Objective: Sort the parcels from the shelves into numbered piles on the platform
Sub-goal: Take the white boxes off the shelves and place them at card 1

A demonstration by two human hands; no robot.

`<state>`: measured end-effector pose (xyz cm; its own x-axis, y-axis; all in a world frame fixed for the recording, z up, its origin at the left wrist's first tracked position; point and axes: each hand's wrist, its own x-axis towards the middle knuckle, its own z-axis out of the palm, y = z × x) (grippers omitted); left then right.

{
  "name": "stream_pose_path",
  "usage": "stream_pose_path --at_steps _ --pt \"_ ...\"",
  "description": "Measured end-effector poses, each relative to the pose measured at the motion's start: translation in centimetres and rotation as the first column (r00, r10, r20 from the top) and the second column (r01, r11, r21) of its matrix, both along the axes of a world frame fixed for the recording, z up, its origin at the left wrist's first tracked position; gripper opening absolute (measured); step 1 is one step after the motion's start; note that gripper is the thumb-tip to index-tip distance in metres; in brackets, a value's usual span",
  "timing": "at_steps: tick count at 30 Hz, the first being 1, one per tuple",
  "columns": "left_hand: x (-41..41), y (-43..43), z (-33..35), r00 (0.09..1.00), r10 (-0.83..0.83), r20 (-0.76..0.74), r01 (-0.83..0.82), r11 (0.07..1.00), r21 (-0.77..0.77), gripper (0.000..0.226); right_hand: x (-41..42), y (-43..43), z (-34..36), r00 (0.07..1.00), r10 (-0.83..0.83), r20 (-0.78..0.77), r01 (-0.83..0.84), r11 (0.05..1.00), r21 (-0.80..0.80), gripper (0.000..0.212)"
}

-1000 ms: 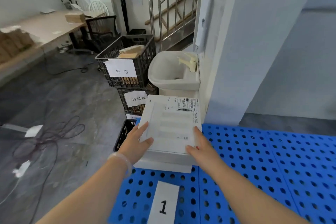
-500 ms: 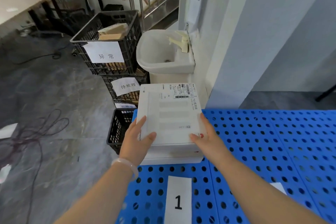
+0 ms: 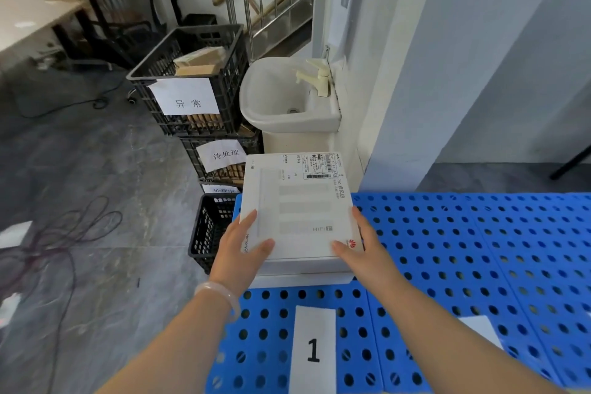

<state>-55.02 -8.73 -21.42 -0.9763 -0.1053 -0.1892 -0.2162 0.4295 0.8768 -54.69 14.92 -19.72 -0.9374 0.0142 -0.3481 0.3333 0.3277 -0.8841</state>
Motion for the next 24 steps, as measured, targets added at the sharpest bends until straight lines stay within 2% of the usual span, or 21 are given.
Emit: stream_pose_path --at_steps 2,4,6,8,10,13,16,21,24 --pt "-0.1 0.0 0.1 1.000 0.001 0.011 -0.001 1.000 -0.026 0.062 0.2 0.2 0.4 1.000 0.010 -0.002 -0.010 1.000 0.019 0.077" --pt "-0.3 0.1 0.5 0.999 0.043 0.021 -0.041 0.994 -0.105 0.061 0.5 0.9 0.9 0.997 0.020 -0.071 -0.012 0.993 0.118 0.079" --pt "-0.4 0.7 1.3 0.998 0.053 -0.034 -0.061 0.943 -0.328 0.060 1.1 2.1 1.8 0.985 0.066 -0.159 -0.015 0.953 0.301 0.078" --pt "-0.7 2.1 2.4 0.986 -0.066 -0.156 -0.028 0.846 -0.532 0.063 2.2 3.9 2.7 0.973 0.112 -0.204 -0.005 0.888 0.460 0.077" --pt "-1.3 4.8 3.8 0.940 -0.269 -0.212 0.083 0.780 -0.620 0.068 3.8 5.9 3.5 0.969 0.118 -0.217 0.029 0.819 0.574 0.078" --pt "-1.6 10.5 5.9 0.817 -0.554 -0.162 0.284 0.631 -0.722 0.076 7.1 8.4 4.6 0.977 0.074 -0.199 0.089 0.705 0.703 0.082" --pt "-0.9 16.2 7.5 0.667 -0.740 -0.093 0.412 0.470 -0.780 0.080 10.9 10.7 6.0 0.986 0.007 -0.166 0.133 0.562 0.816 0.085" --pt "3.4 24.6 9.7 0.434 -0.901 -0.025 0.503 0.265 -0.822 0.084 18.6 15.3 8.1 0.982 -0.133 -0.136 0.183 0.459 0.869 0.092" --pt "7.6 29.0 10.9 0.312 -0.949 -0.039 0.515 0.203 -0.833 0.085 23.6 18.0 9.5 0.960 -0.238 -0.148 0.240 0.427 0.872 0.098"
